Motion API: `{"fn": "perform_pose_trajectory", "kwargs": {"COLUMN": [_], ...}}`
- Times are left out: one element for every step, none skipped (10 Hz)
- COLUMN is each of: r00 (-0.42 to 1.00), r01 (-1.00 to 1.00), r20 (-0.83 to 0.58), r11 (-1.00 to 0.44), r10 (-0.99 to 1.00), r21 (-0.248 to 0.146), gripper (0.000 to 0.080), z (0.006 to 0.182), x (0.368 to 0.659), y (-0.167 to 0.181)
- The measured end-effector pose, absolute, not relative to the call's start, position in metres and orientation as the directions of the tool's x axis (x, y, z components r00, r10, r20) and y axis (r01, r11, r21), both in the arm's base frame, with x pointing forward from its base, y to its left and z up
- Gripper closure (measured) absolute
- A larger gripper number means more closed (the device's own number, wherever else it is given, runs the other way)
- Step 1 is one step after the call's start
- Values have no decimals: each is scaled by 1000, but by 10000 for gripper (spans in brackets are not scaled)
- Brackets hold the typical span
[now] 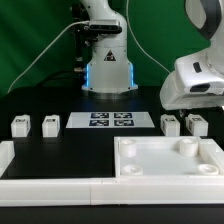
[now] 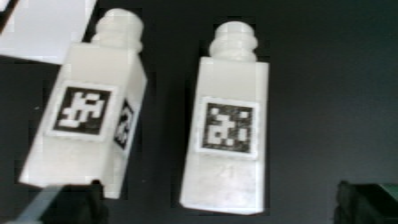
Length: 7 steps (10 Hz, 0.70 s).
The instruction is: Assemble one leg
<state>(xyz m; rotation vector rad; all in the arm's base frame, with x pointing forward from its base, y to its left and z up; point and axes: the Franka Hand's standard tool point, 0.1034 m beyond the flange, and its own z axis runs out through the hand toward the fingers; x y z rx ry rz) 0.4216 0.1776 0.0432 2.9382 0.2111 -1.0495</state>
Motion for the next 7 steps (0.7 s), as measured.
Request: {"fn": "perform_pose_trajectory", "kwargs": {"r00": [765,765,764,764,760,751,750], "r01": [126,128,127,127,121,125,131], "r20": [-634,-634,-635,-635,-642,-652,-651], "r11": [-992,-991,-992,-992,-992,-992,-991], "r10": [112,114,114,113,106,109,115], "r21": [-23,-25,-25,-25,-22,-22,-24], "gripper": [151,151,151,151,151,151,151], "z": [41,41,41,40,38,33,32], "x": [419,419,419,419,418,414,412], "y": [181,180,180,180,178,181,185]}}
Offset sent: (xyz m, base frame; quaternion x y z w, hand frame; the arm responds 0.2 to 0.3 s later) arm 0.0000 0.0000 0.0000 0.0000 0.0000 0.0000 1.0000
